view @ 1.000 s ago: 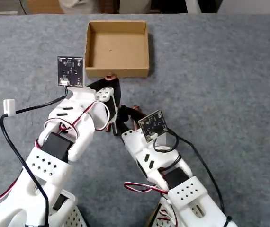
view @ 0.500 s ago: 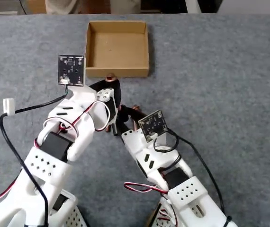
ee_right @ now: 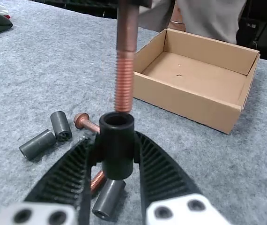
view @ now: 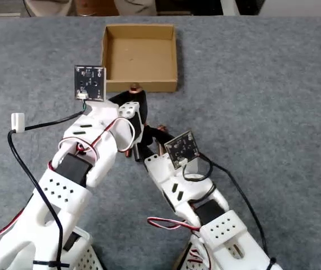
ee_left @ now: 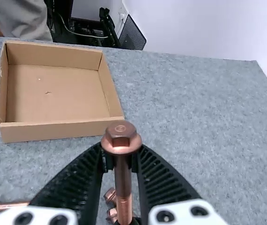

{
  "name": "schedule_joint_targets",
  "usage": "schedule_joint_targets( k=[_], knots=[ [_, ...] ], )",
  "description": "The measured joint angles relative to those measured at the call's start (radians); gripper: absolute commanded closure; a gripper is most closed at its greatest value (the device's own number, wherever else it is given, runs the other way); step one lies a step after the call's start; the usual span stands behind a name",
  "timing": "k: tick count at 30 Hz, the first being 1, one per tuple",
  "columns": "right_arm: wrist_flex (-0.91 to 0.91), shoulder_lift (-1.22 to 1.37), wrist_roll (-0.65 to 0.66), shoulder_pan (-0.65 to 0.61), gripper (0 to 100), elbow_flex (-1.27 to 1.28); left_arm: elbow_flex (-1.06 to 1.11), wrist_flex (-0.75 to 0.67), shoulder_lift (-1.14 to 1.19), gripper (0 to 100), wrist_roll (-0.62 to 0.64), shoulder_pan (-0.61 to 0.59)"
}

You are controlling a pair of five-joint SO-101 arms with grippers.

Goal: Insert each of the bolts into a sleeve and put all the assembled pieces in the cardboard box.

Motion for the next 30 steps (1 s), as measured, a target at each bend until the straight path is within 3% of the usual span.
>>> schedule_joint_targets(
  k=[30],
  knots=[
    [0.000, 0.002, 0.002, -0.003, 99.8, 0.000, -0.021, 0.084, -0.003, 98, 0.000, 0.000]
  ],
)
